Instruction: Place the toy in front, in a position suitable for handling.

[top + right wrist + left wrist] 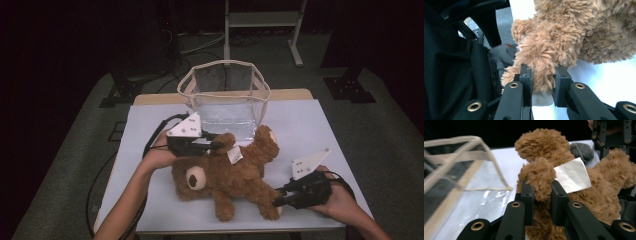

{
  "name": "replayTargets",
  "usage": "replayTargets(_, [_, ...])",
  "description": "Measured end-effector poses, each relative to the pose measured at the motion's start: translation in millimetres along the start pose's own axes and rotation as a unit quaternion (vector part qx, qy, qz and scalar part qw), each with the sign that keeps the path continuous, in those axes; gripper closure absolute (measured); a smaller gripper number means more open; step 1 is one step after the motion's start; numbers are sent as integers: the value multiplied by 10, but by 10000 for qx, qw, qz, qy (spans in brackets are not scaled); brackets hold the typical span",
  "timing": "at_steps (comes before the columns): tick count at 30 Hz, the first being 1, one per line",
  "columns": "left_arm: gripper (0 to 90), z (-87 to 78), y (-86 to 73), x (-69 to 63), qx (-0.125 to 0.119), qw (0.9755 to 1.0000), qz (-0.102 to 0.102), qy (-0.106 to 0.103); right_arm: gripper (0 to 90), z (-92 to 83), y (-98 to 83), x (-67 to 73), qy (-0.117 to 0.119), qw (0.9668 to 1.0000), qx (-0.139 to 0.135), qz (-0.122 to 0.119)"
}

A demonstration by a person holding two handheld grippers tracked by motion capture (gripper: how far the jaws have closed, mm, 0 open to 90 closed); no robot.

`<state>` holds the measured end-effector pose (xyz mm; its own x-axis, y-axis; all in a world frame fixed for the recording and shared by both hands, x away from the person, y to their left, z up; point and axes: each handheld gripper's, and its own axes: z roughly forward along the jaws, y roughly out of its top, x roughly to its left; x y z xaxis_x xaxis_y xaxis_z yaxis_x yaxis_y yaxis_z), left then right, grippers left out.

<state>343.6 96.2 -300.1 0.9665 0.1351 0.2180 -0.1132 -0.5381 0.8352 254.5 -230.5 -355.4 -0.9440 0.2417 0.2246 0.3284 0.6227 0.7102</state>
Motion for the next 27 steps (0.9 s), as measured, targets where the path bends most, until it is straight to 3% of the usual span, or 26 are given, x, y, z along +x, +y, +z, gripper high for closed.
replayTargets(1, [763,102,-8,1,75,9999,9,-96,726,-10,-70,-21,-39,10000,47,77])
replayTargets(2, [762,102,-8,1,75,9999,9,-96,726,-10,-70,-21,-39,10000,47,77])
replayTargets(3, [762,314,-37,-7,267,9994,4,-216,725,-5,-214,-68,-77,9996,118,249])
replayTargets(4, [761,314,-37,-7,267,9994,4,-216,725,-5,-214,-68,-77,9996,118,249])
replayTargets(6, [757,554,-78,6,365,9987,-19,-362,722,22,-426,-166,-180,9984,213,496])
replayTargets(10, [738,630,-67,34,354,9986,-35,-387,713,45,-582,-263,-190,9969,153,751])
replayTargets(11, [735,636,-54,42,421,9985,-3,-340,650,69,-603,-290,-122,9964,208,809])
replayTargets(13, [731,630,-47,42,447,9985,-2,-330,609,75,-593,-286,-62,9964,283,803])
replayTargets(15, [724,616,-45,33,500,9984,47,-261,499,7,-493,-214,-166,9982,282,505])
replayTargets(17, [721,606,-56,31,503,9984,23,-243,482,-21,-461,-195,-194,9985,228,464])
replayTargets(18, [719,602,-64,34,492,9985,16,-248,476,-56,-416,-169,-252,9988,133,386])
replayTargets(19, [717,597,-68,36,446,9986,-18,-291,450,-92,-302,-131,-381,9988,-222,203])
replayTargets(21, [713,600,-66,31,416,9987,-21,-307,446,-80,-258,-128,-447,9983,-323,180])
replayTargets(24, [687,589,-59,10,442,9985,84,-300,420,76,-85,-150,-817,9956,-450,-76])
replayTargets(27, [621,509,-97,9,427,9985,88,-317,404,259,16,-275,-1009,9939,-410,-182])
